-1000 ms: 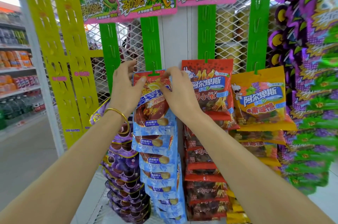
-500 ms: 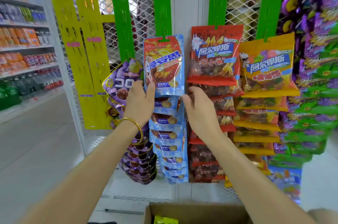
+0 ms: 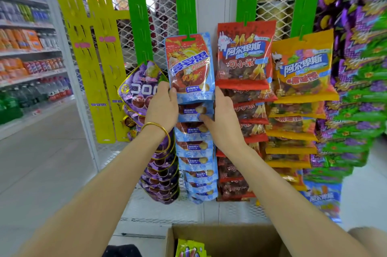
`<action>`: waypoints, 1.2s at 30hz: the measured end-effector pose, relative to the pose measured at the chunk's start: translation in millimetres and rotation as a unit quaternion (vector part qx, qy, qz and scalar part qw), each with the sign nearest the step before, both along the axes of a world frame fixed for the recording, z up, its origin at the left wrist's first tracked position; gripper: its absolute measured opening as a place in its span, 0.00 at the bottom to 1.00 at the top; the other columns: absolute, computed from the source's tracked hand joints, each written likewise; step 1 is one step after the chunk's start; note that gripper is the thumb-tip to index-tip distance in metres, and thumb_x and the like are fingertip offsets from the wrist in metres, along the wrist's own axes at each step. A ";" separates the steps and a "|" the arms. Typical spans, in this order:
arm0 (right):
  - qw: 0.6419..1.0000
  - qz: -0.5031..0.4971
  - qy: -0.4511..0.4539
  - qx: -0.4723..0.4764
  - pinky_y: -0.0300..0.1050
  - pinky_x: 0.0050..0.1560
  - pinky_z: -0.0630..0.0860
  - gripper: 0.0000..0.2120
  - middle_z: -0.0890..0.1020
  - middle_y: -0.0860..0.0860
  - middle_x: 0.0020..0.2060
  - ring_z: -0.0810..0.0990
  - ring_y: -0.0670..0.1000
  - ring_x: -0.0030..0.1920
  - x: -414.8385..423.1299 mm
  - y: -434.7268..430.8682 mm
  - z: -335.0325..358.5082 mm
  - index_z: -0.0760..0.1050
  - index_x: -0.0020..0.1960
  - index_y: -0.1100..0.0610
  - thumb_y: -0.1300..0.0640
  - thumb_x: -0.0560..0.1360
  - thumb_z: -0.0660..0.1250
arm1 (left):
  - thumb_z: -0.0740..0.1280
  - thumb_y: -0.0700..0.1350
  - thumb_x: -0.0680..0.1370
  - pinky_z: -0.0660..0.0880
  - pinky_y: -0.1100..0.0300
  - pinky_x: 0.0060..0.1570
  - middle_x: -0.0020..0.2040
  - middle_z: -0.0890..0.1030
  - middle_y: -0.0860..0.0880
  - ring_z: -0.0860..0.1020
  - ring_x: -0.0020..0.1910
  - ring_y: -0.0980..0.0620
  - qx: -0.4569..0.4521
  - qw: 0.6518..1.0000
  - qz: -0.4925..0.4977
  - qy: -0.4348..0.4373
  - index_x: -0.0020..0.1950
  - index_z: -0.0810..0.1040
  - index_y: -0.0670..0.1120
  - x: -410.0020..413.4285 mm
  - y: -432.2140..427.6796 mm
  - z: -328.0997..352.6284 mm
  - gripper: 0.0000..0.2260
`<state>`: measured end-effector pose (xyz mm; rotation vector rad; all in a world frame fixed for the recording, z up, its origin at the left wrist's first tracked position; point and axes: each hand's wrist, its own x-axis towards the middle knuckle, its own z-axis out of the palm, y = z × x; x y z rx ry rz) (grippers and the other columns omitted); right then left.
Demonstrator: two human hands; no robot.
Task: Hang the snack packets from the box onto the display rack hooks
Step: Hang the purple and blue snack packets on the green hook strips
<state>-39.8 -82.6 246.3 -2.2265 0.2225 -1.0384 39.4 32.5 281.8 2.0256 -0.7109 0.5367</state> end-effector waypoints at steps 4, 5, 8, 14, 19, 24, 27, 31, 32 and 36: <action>1.000 0.003 -0.004 -0.011 0.52 0.47 0.76 0.29 0.70 0.55 0.60 0.73 0.53 0.51 1.5 -1.1 -2.8 0.57 0.73 0.53 0.60 0.76 0.65 | 0.52 0.45 0.83 0.55 0.53 0.29 0.31 0.66 0.48 0.65 0.29 0.51 -0.008 1.000 -0.006 -0.004 0.48 0.61 0.44 0.7 1.6 -1.0 0.06; 1.000 0.006 -0.008 -0.010 0.51 0.48 0.76 0.29 0.71 0.54 0.60 0.72 0.52 0.51 2.2 -1.5 -3.4 0.57 0.73 0.53 0.60 0.76 0.65 | 0.51 0.45 0.83 0.56 0.54 0.28 0.31 0.66 0.49 0.65 0.29 0.51 -0.011 1.000 -0.011 0.000 0.49 0.62 0.44 1.0 2.2 -1.6 0.06; 1.000 0.007 -0.015 -0.010 0.43 0.48 0.73 0.28 0.71 0.53 0.60 0.72 0.50 0.53 2.1 -2.5 -6.6 0.59 0.72 0.53 0.59 0.76 0.66 | 0.51 0.46 0.83 0.59 0.57 0.29 0.33 0.67 0.50 0.65 0.30 0.52 -0.027 0.999 -0.024 0.018 0.51 0.63 0.45 -1.2 4.3 -5.2 0.06; 1.000 -0.005 0.004 0.006 0.41 0.54 0.69 0.32 0.65 0.56 0.68 0.71 0.53 0.61 -16.1 0.3 -10.7 0.52 0.76 0.55 0.55 0.77 0.64 | 0.52 0.46 0.82 0.61 0.59 0.34 0.38 0.71 0.52 0.69 0.35 0.53 -0.083 0.995 -0.047 0.014 0.62 0.66 0.42 -6.2 11.8 -24.5 0.12; 1.000 -0.005 -0.002 -0.003 0.43 0.43 0.74 0.27 0.70 0.49 0.54 0.74 0.48 0.42 -46.1 1.5 -52.5 0.59 0.72 0.54 0.55 0.76 0.65 | 0.55 0.48 0.81 0.69 0.60 0.53 0.48 0.70 0.57 0.71 0.49 0.53 -0.155 0.986 -0.038 0.055 0.63 0.66 0.42 -32.1 25.5 -80.7 0.14; 0.993 0.003 0.118 0.031 0.48 0.43 0.76 0.18 0.74 0.49 0.47 0.76 0.48 0.40 -69.3 -15.4 -160.2 0.69 0.64 0.54 0.56 0.75 0.67 | 0.56 0.50 0.80 0.76 0.46 0.53 0.51 0.74 0.53 0.75 0.50 0.54 -0.077 0.982 -0.077 0.153 0.58 0.66 0.51 -73.2 37.9 -198.2 0.08; 0.958 0.017 0.278 0.072 0.50 0.48 0.76 0.14 0.76 0.50 0.46 0.76 0.49 0.42 -72.7 -35.7 -244.1 0.73 0.60 0.57 0.57 0.76 0.66 | 0.56 0.47 0.81 0.75 0.50 0.51 0.52 0.77 0.49 0.77 0.49 0.53 0.081 0.957 -0.142 0.238 0.59 0.69 0.50 -85.9 32.8 -257.3 0.08; 0.856 0.064 0.470 0.205 0.45 0.49 0.72 0.08 0.75 0.57 0.46 0.75 0.50 0.44 -87.6 -55.9 -362.8 0.74 0.53 0.64 0.60 0.76 0.65 | 0.59 0.42 0.80 0.70 0.62 0.47 0.53 0.78 0.44 0.75 0.45 0.54 0.211 0.901 -0.211 0.315 0.60 0.73 0.43 -82.7 15.0 -313.0 0.11; 0.823 0.068 0.530 0.195 0.45 0.52 0.71 0.11 0.77 0.59 0.49 0.76 0.52 0.48 -94.6 -58.1 -389.1 0.74 0.55 0.64 0.58 0.77 0.65 | 0.59 0.42 0.80 0.69 0.64 0.46 0.54 0.78 0.44 0.75 0.45 0.54 0.227 0.892 -0.209 0.330 0.61 0.73 0.42 -81.3 11.5 -322.1 0.11; 0.726 0.114 0.661 0.153 0.46 0.62 0.65 0.24 0.74 0.57 0.63 0.71 0.58 0.65 -119.3 -57.8 -471.0 0.66 0.68 0.58 0.52 0.76 0.66 | 0.59 0.42 0.80 0.69 0.66 0.41 0.55 0.77 0.43 0.76 0.49 0.50 0.263 0.865 -0.181 0.388 0.61 0.72 0.41 -69.9 3.1 -345.5 0.12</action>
